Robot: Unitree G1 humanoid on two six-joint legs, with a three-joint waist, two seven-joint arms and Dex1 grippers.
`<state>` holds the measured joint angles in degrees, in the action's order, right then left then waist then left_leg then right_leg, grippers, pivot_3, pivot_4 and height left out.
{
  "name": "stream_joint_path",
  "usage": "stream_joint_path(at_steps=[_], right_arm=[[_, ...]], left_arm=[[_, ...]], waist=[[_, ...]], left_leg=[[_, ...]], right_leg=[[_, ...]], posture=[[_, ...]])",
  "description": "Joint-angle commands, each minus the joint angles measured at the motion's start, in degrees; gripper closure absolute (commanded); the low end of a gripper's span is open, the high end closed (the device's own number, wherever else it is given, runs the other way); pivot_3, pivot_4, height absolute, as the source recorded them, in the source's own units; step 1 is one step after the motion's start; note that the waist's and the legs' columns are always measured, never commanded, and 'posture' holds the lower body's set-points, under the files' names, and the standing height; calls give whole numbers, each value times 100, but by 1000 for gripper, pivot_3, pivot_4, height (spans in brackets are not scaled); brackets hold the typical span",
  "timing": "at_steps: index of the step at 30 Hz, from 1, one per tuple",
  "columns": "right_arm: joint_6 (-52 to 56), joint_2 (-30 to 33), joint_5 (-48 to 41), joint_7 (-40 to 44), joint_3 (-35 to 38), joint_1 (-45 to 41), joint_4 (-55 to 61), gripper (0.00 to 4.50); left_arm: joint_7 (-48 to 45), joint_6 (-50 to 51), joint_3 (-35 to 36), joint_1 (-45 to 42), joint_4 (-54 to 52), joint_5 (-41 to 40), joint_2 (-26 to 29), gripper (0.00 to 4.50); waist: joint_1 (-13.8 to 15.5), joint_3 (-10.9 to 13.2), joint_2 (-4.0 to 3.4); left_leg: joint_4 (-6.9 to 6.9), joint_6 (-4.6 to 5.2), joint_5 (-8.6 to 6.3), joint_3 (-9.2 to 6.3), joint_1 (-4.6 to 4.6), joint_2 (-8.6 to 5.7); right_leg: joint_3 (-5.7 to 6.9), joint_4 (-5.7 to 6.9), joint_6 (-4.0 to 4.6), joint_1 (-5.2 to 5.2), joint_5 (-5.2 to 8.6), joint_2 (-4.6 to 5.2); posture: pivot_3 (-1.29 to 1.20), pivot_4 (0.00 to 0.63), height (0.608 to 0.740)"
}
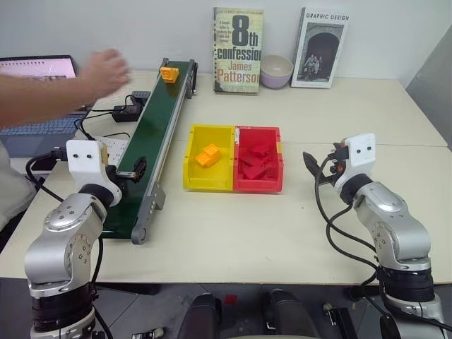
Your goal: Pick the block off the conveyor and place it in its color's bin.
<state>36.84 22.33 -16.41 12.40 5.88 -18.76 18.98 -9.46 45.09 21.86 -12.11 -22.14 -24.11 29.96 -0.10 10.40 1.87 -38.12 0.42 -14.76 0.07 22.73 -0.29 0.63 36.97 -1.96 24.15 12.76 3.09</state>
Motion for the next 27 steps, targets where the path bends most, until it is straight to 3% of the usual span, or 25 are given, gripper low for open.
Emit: stream_joint_path(at_steps=[1,16,27], right_arm=[[-43,35,19,-36,199,-82,219,0],[-13,71,5,34,188,-159,231,0],[-44,493,-690,1658,-173,-763,44,0]], left_arm=[[-15,56,124,-83,-288,-81,28,21],[88,190,130,6,-650,-55,41,21],[412,-269,180,-291,-258,96,-355,21]], waist=[[0,0,0],[0,0,0],[2,0,0]], left_leg=[[0,0,0,0,0,0],[0,0,0,0,0,0],[0,0,0,-3,-1,0]], right_leg=[[0,0,0,0,0,0],[-1,0,0,0,0,0],[2,-1,0,-2,0,-2]], posture=[[0,150,740],[0,150,740],[0,150,740]])
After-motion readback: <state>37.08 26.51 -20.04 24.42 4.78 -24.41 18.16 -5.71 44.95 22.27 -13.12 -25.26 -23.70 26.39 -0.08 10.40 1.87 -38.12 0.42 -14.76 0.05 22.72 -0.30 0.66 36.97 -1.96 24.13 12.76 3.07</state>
